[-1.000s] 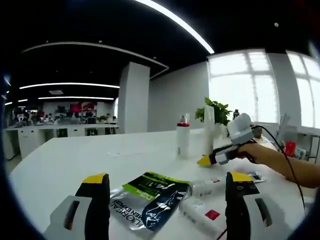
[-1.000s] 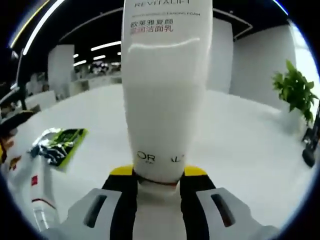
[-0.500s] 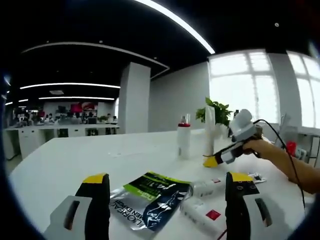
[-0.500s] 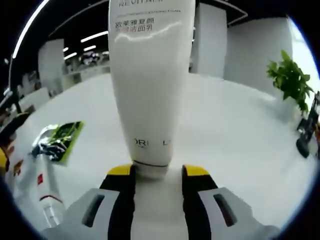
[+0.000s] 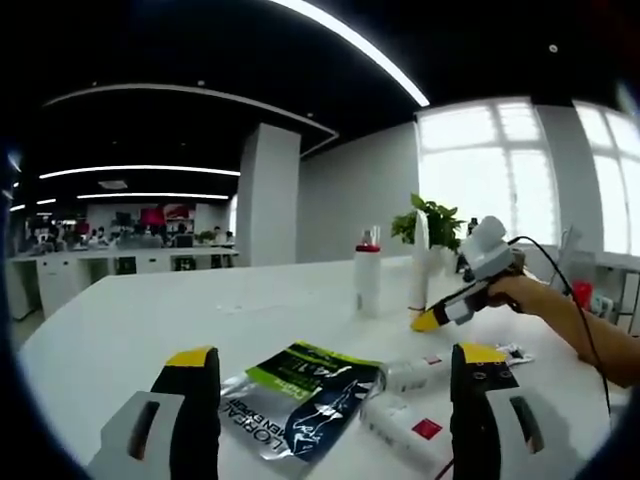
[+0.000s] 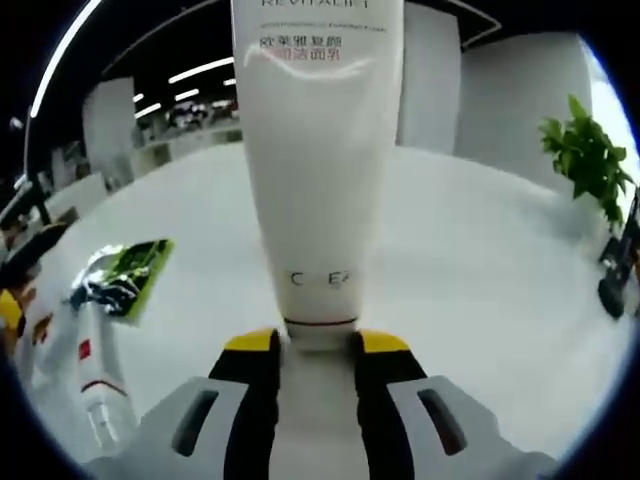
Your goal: Arrange the skincare products in the storage area until every visible bottle or jar stands upright without overlapping.
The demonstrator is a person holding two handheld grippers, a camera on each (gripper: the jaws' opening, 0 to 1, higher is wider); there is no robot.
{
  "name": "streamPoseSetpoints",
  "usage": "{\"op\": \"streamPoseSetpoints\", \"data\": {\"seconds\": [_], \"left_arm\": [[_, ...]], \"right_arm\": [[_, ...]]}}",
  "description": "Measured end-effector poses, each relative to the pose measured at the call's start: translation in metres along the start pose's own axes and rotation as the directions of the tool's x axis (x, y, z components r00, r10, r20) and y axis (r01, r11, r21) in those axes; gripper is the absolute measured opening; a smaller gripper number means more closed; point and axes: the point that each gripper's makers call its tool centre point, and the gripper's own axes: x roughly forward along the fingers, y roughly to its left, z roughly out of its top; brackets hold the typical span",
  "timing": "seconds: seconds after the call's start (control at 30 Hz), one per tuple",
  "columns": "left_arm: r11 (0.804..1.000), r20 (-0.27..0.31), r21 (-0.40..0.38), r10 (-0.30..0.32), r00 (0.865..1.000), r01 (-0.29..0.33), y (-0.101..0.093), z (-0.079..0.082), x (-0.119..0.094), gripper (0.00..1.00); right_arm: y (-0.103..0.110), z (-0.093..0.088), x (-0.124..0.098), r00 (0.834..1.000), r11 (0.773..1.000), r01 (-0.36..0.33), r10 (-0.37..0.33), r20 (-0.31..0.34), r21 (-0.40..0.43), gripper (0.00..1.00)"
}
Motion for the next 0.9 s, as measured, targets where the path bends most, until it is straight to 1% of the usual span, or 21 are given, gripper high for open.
{"op": "streamPoseSetpoints", "data": {"seconds": [0.07,0.17,0.23,0.37,0.43,0.5,0.57,0.6,0.67,0.73,0.77,0.83,0.87,0.9], "left_arm": [[1.000,-0.001,0.001,0.001,1.000,-0.001,0.001,0.000,0.001,0.99],[1.000,-0.001,0.000,0.001,1.000,-0.001,0.001,0.000,0.001,0.99],[1.000,-0.002,0.002,0.001,1.000,-0.001,0.001,0.000,0.002,0.99],[1.000,-0.002,0.002,0.003,1.000,-0.003,0.004,0.002,0.002,0.99],[1.000,0.001,-0.002,0.004,1.000,-0.004,0.005,0.003,0.002,0.99],[1.000,0.001,-0.004,0.004,1.000,-0.004,0.006,0.003,0.002,0.99],[1.000,0.003,-0.004,0.003,1.000,-0.003,0.006,0.004,0.002,0.99],[1.000,0.003,-0.004,0.003,1.000,-0.003,0.006,0.004,0.002,0.99],[1.000,0.002,-0.003,0.004,1.000,-0.004,0.007,0.004,0.003,0.99],[1.000,0.002,-0.003,0.005,1.000,-0.005,0.008,0.005,0.004,0.99],[1.000,0.003,-0.003,0.005,1.000,-0.005,0.009,0.005,0.004,0.99],[1.000,-0.002,-0.005,0.000,1.000,0.000,0.009,0.004,0.005,0.99],[1.000,-0.003,-0.003,0.002,1.000,-0.002,0.009,0.004,0.006,0.99],[1.000,-0.002,-0.002,0.001,1.000,-0.001,0.009,0.005,0.006,0.99]], "right_arm": [[0.002,0.002,0.001,1.000,1.000,-0.001,0.001,0.006,0.016,0.24],[0.002,0.002,0.002,1.000,1.000,0.007,-0.007,0.004,0.019,0.24],[0.005,0.002,0.003,1.000,1.000,0.022,-0.022,-0.006,0.015,0.24],[0.005,0.002,0.004,1.000,1.000,0.025,-0.025,-0.006,0.003,0.24],[0.007,0.003,0.004,1.000,1.000,0.013,-0.013,0.003,0.000,0.30],[0.008,0.003,0.005,1.000,1.000,0.006,-0.006,0.005,0.004,0.41],[0.009,0.005,0.005,1.000,1.000,0.006,-0.006,0.014,0.006,0.46],[0.007,0.008,0.004,1.000,1.000,0.009,-0.010,0.029,0.003,0.47],[0.007,0.009,0.003,0.999,1.000,0.010,-0.010,0.035,0.003,0.49],[0.007,0.010,0.002,0.999,1.000,0.010,-0.010,0.037,0.006,0.57],[0.009,0.012,-0.001,0.999,1.000,-0.004,0.004,0.040,0.006,0.63],[0.012,0.017,-0.006,0.999,1.000,-0.009,0.008,0.045,0.004,0.68],[0.013,0.025,-0.013,0.998,1.000,0.003,-0.003,0.065,-0.002,0.70],[0.016,0.030,-0.018,0.996,1.000,-0.001,0.001,0.087,-0.002,0.71]]}}
